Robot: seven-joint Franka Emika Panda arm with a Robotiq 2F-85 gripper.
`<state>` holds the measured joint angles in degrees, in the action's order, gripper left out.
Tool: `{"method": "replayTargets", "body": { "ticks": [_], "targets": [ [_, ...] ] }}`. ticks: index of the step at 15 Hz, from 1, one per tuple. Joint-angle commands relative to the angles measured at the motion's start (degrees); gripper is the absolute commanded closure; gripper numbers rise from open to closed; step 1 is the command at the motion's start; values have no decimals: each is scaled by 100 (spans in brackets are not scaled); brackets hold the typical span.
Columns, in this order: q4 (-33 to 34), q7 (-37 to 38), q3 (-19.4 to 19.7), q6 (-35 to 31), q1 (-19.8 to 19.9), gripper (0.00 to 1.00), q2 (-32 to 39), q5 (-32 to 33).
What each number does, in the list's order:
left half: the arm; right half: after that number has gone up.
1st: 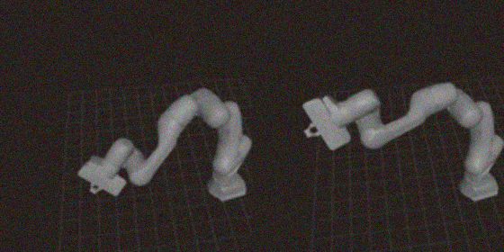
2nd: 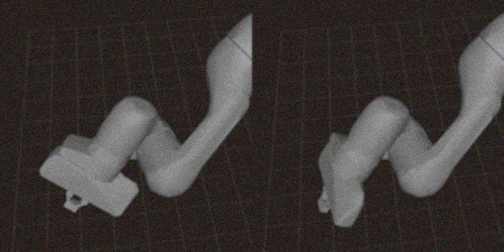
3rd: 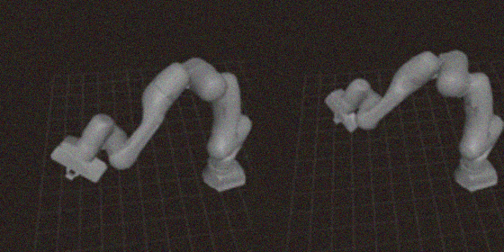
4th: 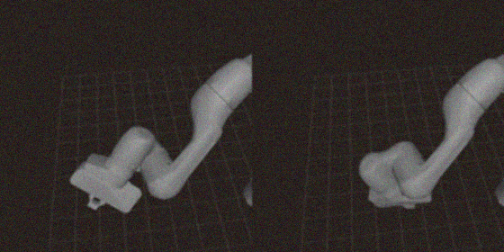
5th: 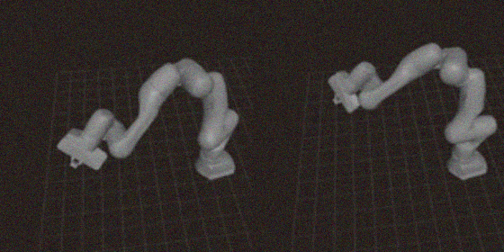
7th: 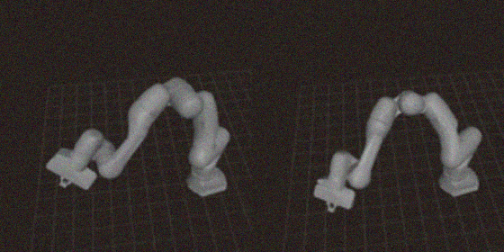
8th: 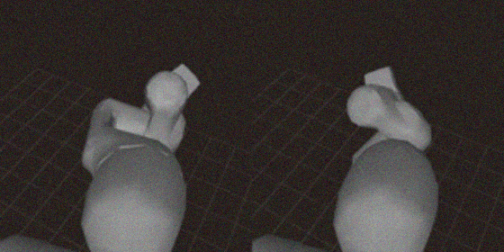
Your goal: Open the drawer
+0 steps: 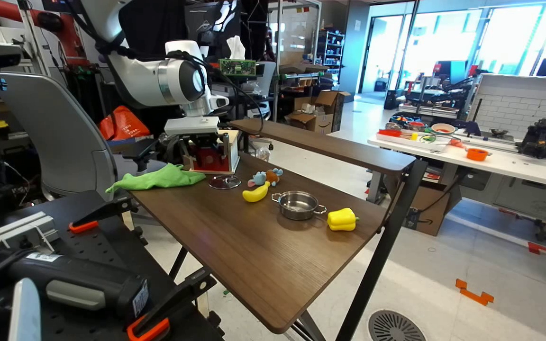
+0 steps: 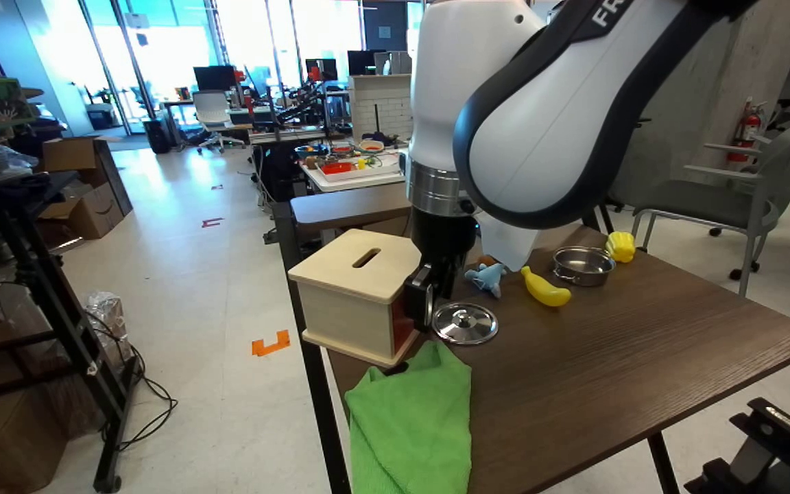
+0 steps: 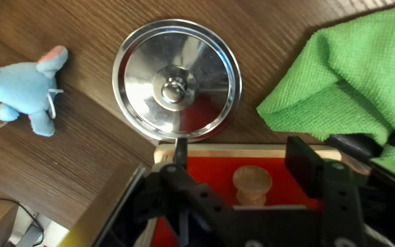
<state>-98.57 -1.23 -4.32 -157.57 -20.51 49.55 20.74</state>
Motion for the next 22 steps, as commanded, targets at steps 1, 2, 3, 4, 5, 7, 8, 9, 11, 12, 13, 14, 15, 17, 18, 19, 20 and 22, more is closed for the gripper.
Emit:
{"method": "replayTargets", "body": {
  "ticks": [1, 2, 3, 4, 5, 7, 8, 9, 11, 12, 13, 14, 15, 17, 18, 19, 20, 22],
  "targets": [
    [82, -57, 25, -114, -94, 44, 38, -83],
    [104, -50, 28, -115, -108, 39, 51, -82],
    [125, -62, 22, -98, -109, 40, 61, -86],
    [141, -59, 25, -93, -120, 47, 68, -86],
    [158, -51, 36, -85, -135, 55, 72, -83],
    [176, -38, 53, -92, -153, 70, 72, -76],
    [182, -33, 60, -92, -160, 79, 72, -73],
    [185, -28, 67, -94, -165, 86, 74, -69],
    [187, -28, 71, -87, -165, 96, 76, -69],
    [173, -25, 71, -87, -167, 93, 68, -68],
    [130, -12, 87, -106, -179, 93, 45, -53],
    [97, -3, 98, -108, -187, 93, 22, -44],
    [62, -7, 99, -89, -184, 93, -3, -43],
    [-3, 14, 118, -93, -192, 93, -45, -35],
    [-39, 43, 144, -109, -209, 93, -70, -23],
    [-60, 52, 154, -104, -216, 93, -85, -20],
    [-86, 66, 167, -105, -228, 93, -101, -16],
    [-159, 76, 172, -125, -231, 93, -141, -13]
  ]
}}
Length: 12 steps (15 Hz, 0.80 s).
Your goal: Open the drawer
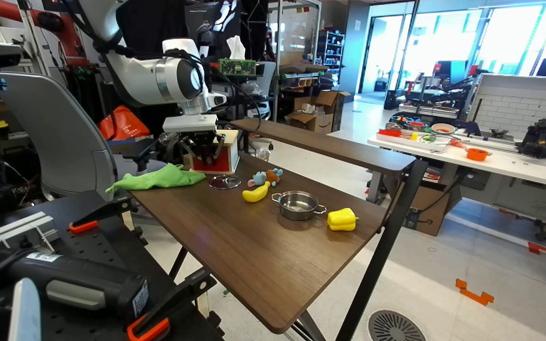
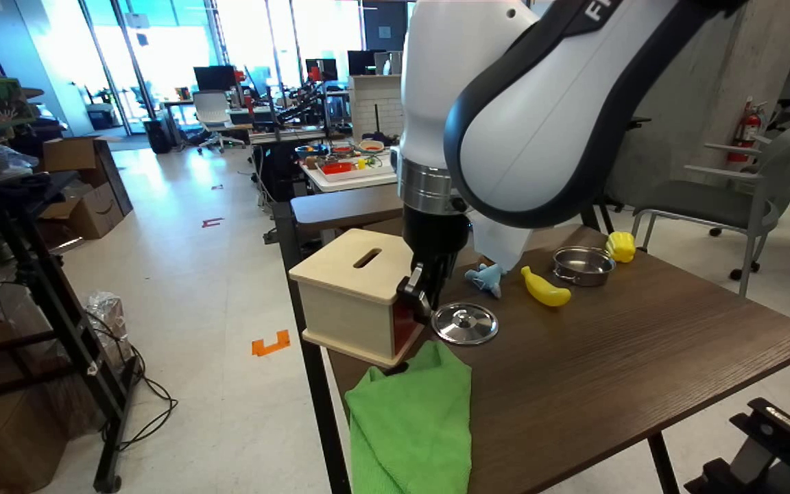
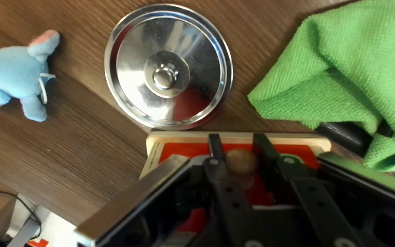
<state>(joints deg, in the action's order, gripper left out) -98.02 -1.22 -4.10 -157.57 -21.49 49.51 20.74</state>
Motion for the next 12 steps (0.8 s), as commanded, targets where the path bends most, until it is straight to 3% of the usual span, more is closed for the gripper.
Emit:
{"method": "replayTargets", "body": {
  "ticks": [1, 12],
  "targets": [
    [-255, 84, 152, -131, -132, 93, -160, -15],
    [-947, 194, 200, -176, -103, 93, -508, -1]
  ]
}}
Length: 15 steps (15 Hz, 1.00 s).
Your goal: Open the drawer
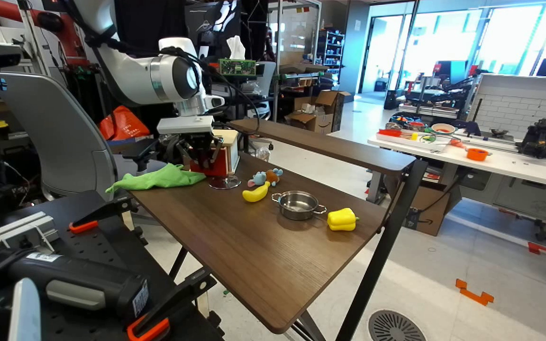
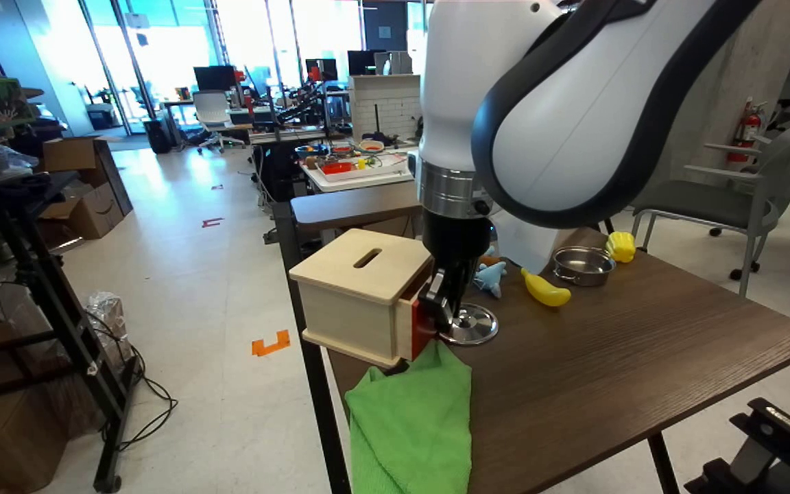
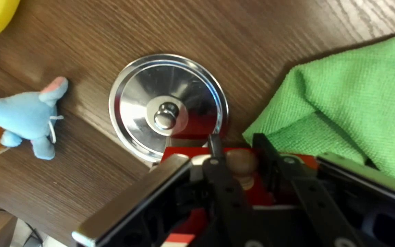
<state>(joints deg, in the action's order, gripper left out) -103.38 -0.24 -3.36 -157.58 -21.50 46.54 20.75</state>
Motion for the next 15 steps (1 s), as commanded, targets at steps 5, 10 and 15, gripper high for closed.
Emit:
{"method": "replayTargets", "body": {
  "ticks": [5, 10, 15],
  "targets": [
    [-618, 108, 130, -177, -86, 93, -321, 1],
    [-752, 82, 111, -187, -49, 93, -403, -11],
    [-939, 30, 67, -202, 2, 93, -514, -21]
  ]
}}
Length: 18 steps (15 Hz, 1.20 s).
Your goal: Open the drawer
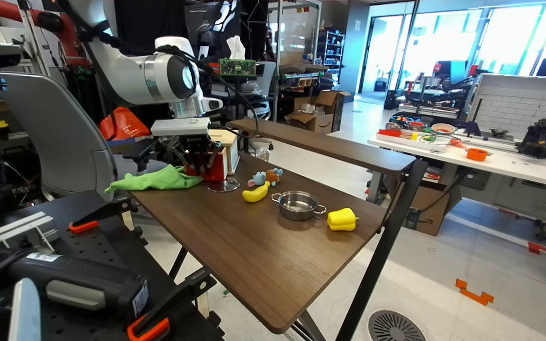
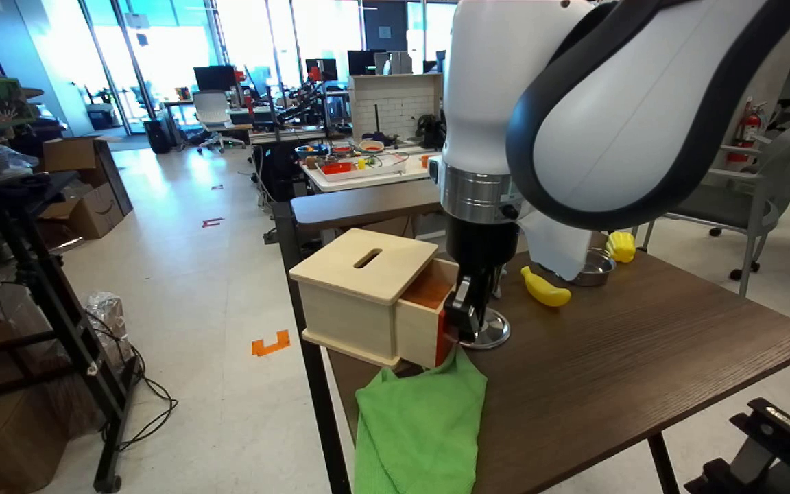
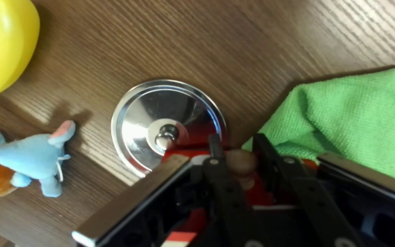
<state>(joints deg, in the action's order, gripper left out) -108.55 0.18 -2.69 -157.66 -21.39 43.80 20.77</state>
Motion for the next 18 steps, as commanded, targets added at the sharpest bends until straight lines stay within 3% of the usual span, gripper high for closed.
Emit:
{"method": "replayTargets", "body": {
  "ticks": [1, 3, 4, 5, 11, 15, 18],
  "targets": [
    [-466, -35, -18, -197, 10, 93, -263, -28],
    [-487, 8, 5, -176, -2, 93, -278, -35],
    [-482, 4, 1, -113, 5, 48, -281, -50],
    [-469, 20, 22, -84, -13, 47, -278, -39],
    [-574, -7, -34, -27, 31, 4, -287, -101],
    [-774, 105, -78, -7, 64, 0, -616, -194],
    [-1251, 21, -239, -71, 141, 0, -1239, -301]
  ]
}}
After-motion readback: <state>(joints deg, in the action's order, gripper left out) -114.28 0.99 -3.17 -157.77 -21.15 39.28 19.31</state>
